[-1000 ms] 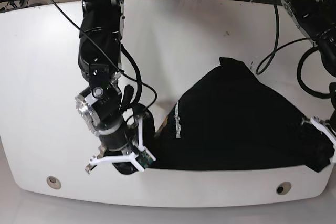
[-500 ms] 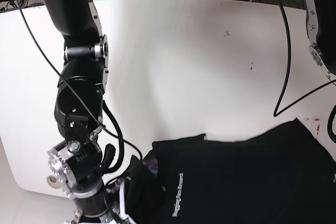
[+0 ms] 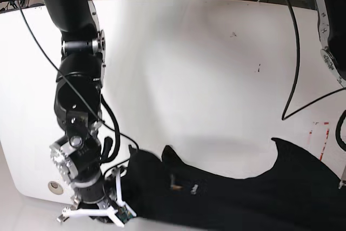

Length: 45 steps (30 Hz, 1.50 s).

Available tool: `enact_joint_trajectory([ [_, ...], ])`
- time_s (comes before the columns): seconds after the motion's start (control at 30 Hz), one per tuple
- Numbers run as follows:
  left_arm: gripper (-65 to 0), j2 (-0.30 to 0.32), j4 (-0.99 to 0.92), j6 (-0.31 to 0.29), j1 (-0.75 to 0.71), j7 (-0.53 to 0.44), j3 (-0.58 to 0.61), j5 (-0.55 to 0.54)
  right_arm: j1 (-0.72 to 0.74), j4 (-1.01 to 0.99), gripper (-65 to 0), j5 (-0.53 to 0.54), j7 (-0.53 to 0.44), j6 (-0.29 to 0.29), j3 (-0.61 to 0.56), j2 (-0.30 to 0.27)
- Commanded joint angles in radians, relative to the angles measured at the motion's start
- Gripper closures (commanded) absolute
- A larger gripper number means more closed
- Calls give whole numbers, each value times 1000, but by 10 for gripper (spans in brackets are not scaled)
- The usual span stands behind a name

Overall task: Fold the T-shirt properly
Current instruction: 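Lift the shirt with both grippers and spread it across the table, then regrasp the shirt edges with both grippers and lift it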

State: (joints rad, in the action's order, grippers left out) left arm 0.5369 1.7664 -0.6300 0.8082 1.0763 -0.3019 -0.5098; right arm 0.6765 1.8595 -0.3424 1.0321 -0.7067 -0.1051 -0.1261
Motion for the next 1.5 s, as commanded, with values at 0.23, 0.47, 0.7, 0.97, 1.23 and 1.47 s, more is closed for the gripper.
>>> enact_joint_trajectory([
  [0.23, 0, -21, 73, -68, -252, -25, -15, -2, -289, 107, 0, -13, -19, 9, 9, 65],
  [0.47, 0, -48, 137, -68, -557, -26, -81, -2, -501, 107, 0, -7, -23, 9, 11, 122],
  [0.7, 0, -62, 135, -68, -757, -28, -191, 3, -657, 102, 0, -5, -89, 9, 97, 202],
  [0.97, 0, -59, 134, -68, -892, -28, -280, 4, -739, 102, -151, 174, -82, 9, 259, 253],
  [1.23, 0, -11, 132, -68, -965, -28, -285, 4, -763, 101, -315, 536, 23, 9, 493, 251],
  [1.47, 0, 2, 132, -68, -970, -28, -329, 12, -783, 90, -360, 774, 155, 9, 740, 214],
])
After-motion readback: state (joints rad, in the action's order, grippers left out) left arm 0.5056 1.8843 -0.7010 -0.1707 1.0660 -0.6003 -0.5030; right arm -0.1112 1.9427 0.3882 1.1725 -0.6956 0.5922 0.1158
